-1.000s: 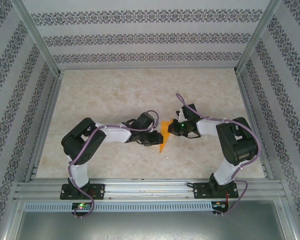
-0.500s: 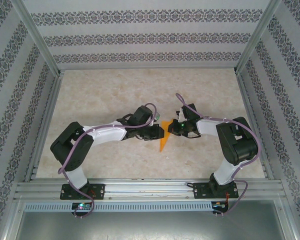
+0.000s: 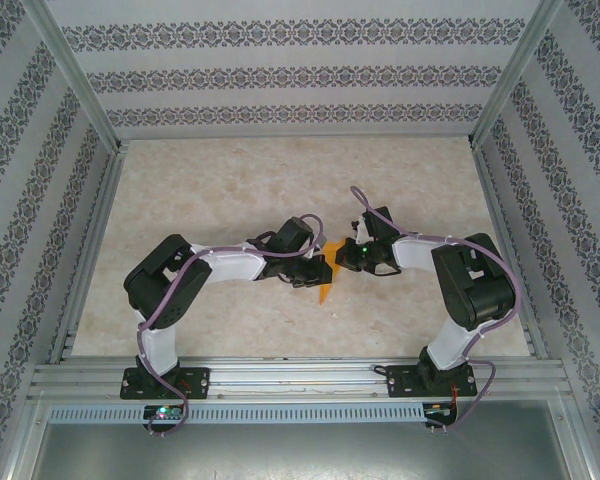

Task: Fold a paper plane with a square sheet of paper (fold left side to right side)
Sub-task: Fold the wing for the fifth time at the center of the table.

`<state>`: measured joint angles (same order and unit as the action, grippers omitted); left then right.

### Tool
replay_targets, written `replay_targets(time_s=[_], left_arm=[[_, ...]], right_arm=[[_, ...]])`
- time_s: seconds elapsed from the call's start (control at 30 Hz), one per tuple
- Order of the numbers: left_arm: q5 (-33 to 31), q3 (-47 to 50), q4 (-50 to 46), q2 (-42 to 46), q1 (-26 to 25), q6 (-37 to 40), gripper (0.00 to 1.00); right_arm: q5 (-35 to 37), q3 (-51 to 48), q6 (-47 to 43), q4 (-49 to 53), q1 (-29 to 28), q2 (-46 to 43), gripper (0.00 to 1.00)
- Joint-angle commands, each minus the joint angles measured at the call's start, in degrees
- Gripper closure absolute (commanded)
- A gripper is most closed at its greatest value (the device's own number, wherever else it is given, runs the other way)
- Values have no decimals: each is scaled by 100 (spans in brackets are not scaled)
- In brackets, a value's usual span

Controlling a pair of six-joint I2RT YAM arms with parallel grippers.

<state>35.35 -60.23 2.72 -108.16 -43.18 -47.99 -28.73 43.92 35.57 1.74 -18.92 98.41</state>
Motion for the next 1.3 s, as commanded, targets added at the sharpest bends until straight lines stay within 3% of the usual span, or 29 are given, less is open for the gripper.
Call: replay_targets(time_s=[0.0, 1.27], left_arm=[[-87, -91, -189, -129, -33, 145, 89], [-345, 179, -240, -452, 2, 184, 93]], right_arm=[[526, -147, -143, 703, -88, 328, 100], [614, -55, -199, 845, -147, 338, 100]])
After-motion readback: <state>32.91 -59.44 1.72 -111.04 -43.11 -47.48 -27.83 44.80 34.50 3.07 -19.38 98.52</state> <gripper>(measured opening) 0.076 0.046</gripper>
